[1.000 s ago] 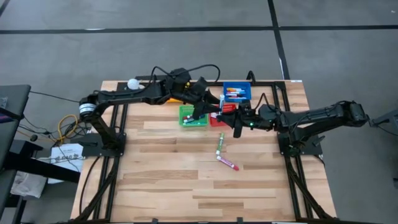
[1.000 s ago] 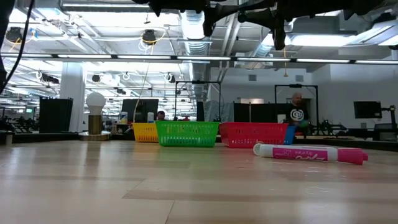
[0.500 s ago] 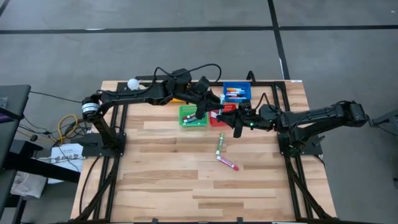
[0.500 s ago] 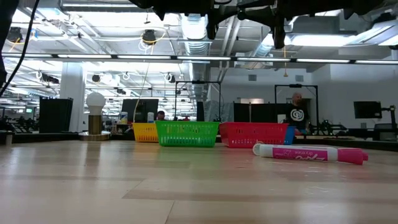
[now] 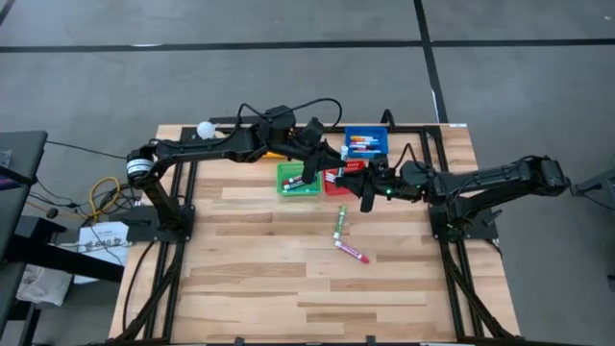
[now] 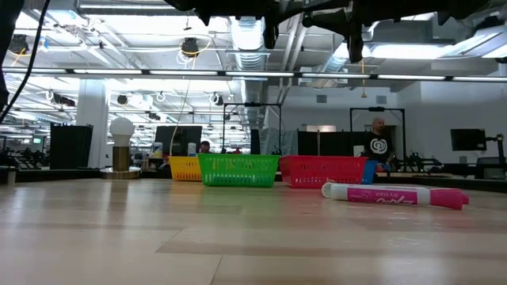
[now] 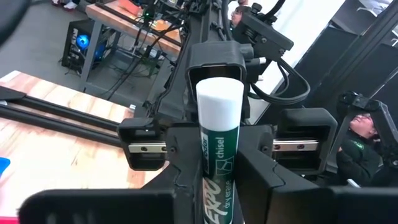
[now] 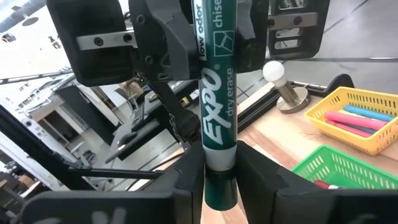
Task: Pick & Place Markers
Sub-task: Put the large green marker into the green bin
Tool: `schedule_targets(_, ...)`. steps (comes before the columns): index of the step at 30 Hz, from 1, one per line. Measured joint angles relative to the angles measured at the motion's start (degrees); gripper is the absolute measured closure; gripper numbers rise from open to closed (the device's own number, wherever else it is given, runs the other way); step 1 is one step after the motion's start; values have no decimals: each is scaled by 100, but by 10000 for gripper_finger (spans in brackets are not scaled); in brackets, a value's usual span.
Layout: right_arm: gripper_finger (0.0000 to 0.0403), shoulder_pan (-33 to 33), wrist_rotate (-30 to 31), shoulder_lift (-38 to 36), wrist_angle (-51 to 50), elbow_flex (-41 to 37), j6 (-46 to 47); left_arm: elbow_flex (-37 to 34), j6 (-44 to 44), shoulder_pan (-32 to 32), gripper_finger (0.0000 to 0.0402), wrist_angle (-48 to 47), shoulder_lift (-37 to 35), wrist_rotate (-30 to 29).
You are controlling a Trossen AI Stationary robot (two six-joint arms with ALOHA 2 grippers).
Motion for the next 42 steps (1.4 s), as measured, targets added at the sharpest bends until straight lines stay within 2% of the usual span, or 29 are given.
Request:
schedule_targets(10, 299, -4, -120, -13, -155, 0, 29, -2, 47, 78, 336, -105, -20, 15)
schedule_targets(16, 255, -3, -211, -95, -413, 0, 24, 0, 178, 262, 336, -421, -59, 26)
schedule_targets(20, 219, 4, -507, -275, -864, 4, -41, -2, 585, 459, 336, -1186, -109, -6)
schedule_targets(23, 199, 15, -500, -433, -1410, 0, -79, 0, 1025, 605, 336, -2020, -218, -72)
schedule_targets(26, 186, 7, -492, -590, -1926, 0, -85, 0, 1586, 686, 336, -2892, -245, -303)
schedule_targets(32, 180, 4, -467, -820, -2391, 0, -213, 0, 2732, 488, 336, -4198, -130, -1212)
schedule_targets(38, 179, -35, -447, -956, -2401, -4, -809, 6, 3365, 366, 336, -4250, 254, -1601)
schedule_targets(42, 179, -125, -431, -1007, -2341, -1, -805, 0, 3729, 382, 336, -4319, 635, -1814)
